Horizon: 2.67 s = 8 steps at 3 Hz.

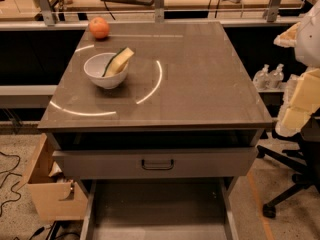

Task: Pick sponge from white bowl and place on counter

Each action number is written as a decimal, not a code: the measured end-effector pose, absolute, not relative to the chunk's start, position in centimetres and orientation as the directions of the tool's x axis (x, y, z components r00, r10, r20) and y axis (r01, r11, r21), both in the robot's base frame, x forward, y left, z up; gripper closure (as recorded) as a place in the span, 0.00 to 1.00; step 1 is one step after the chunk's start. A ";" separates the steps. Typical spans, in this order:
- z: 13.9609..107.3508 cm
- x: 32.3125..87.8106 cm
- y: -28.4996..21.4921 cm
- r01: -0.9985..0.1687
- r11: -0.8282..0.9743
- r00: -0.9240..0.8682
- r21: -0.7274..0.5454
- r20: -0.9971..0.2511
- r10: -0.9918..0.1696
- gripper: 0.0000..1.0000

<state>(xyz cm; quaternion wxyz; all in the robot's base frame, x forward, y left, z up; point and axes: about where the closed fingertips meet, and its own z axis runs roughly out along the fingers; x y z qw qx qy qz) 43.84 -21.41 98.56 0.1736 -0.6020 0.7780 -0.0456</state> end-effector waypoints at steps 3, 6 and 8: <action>98.7 50.7 -19.2 -0.898 0.389 -0.275 -0.208 -0.427 -0.862 0.00; 99.6 60.2 -10.4 -0.883 0.439 -0.259 -0.163 -0.612 -0.747 0.00; 98.4 65.7 -3.3 -0.923 0.337 -0.154 -0.186 -0.623 -0.767 0.00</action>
Offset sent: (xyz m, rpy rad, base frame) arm 0.0856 0.0161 0.0084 0.2662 0.0226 -0.0690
